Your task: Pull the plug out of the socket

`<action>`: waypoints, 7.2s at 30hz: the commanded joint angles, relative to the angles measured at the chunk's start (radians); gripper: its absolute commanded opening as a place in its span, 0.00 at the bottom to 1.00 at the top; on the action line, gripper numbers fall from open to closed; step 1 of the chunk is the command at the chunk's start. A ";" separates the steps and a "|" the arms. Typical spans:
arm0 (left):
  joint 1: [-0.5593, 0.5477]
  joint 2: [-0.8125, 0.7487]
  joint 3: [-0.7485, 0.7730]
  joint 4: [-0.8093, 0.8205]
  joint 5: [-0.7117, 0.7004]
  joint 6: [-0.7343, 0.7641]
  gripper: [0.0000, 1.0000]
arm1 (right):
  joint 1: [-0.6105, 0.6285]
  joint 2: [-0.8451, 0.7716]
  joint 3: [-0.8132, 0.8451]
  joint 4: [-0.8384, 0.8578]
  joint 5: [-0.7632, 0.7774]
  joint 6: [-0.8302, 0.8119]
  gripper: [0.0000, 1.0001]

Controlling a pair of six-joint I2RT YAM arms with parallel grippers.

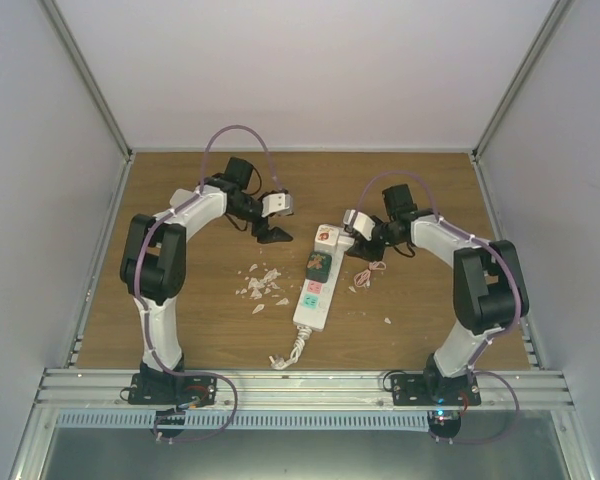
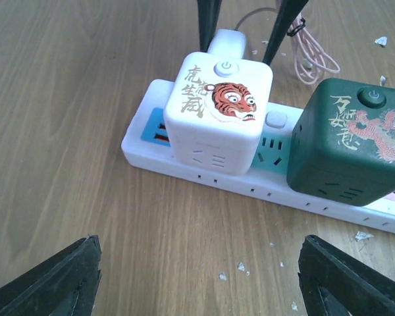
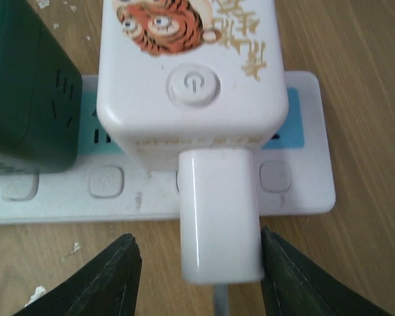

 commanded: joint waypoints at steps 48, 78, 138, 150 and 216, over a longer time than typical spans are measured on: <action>-0.141 0.203 0.149 -0.033 -0.054 0.062 0.28 | 0.060 0.112 0.089 0.006 0.068 -0.096 0.08; -0.140 0.194 0.149 -0.013 -0.100 0.029 0.24 | 0.004 0.048 0.096 -0.137 0.165 -0.110 0.04; -0.385 -0.454 -0.255 0.248 -0.582 0.423 0.53 | 0.105 0.193 0.496 -0.616 -0.750 0.094 0.10; -0.375 -0.452 -0.264 0.267 -0.602 0.411 0.35 | 0.099 0.208 0.512 -0.660 -0.776 0.051 0.14; 0.196 0.029 -0.051 0.293 -0.429 -0.409 0.98 | -0.108 -0.060 0.133 -0.014 -0.461 0.275 0.90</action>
